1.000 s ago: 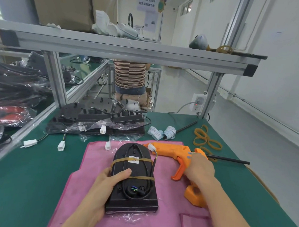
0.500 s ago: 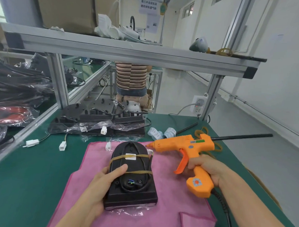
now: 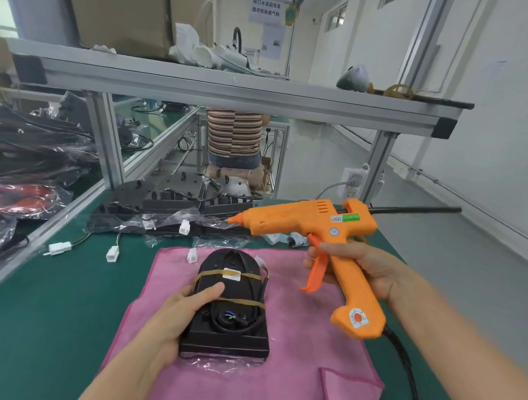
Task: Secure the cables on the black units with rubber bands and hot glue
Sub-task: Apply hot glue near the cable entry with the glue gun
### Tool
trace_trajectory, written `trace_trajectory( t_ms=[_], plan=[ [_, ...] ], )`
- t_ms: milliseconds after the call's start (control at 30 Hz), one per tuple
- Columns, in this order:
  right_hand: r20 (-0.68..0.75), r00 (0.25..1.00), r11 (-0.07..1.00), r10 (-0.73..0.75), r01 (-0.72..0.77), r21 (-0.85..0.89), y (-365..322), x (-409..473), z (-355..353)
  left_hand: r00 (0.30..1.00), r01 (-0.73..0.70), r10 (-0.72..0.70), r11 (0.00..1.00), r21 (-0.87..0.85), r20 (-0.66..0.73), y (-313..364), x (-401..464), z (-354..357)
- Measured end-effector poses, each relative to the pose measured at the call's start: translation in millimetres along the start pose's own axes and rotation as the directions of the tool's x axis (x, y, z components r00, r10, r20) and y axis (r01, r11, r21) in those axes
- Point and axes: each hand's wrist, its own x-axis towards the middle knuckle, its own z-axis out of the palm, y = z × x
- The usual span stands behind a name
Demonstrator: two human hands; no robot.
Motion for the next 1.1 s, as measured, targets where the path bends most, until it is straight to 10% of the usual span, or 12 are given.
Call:
trace_trajectory(
  t_ms=[300,1100],
  plan=[
    [0.159,0.984,0.926,0.078,-0.013,-0.378,-29.7,1.4,5.8,0.997,-0.013,0.010,0.999,-0.030,-0.074,0.3,1.8,1.4],
    [0.351,0.926,0.867,0.140,0.057,-0.496,-42.2,-8.6,11.9,0.973,-0.229,0.225,0.968,-0.104,-0.044,-6.4,-1.1,1.0]
  ],
)
